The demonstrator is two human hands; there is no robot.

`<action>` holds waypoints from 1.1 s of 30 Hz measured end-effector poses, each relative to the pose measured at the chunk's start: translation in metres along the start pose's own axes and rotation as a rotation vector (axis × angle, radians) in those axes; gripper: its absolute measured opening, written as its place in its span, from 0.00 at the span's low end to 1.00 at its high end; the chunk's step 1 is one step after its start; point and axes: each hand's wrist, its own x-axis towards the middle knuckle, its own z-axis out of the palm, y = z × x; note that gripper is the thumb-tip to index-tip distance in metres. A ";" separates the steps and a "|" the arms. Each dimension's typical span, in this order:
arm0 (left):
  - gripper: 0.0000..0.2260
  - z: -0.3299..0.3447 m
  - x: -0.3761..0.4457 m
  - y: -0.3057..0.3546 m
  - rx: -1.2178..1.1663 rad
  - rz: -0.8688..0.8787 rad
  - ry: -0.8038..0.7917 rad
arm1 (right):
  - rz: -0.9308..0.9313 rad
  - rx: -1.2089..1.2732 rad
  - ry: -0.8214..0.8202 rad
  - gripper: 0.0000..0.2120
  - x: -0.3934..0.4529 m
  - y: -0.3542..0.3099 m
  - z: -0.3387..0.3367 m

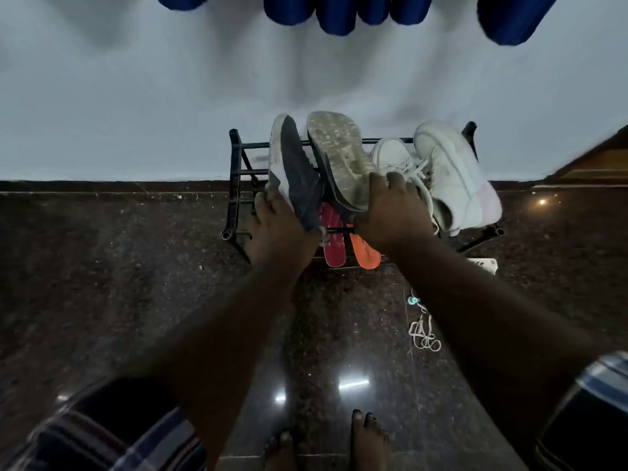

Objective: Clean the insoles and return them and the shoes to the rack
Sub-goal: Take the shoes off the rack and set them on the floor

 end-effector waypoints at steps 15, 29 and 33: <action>0.47 0.010 0.037 -0.011 -0.665 -0.308 0.069 | 0.104 0.053 0.014 0.38 0.053 -0.008 0.029; 0.24 -0.002 0.013 -0.053 -1.003 -0.613 -0.135 | 0.414 0.890 0.036 0.24 -0.015 -0.020 0.057; 0.15 -0.003 0.011 -0.055 -1.050 -0.623 -0.205 | 0.228 0.563 0.150 0.32 -0.017 -0.045 0.050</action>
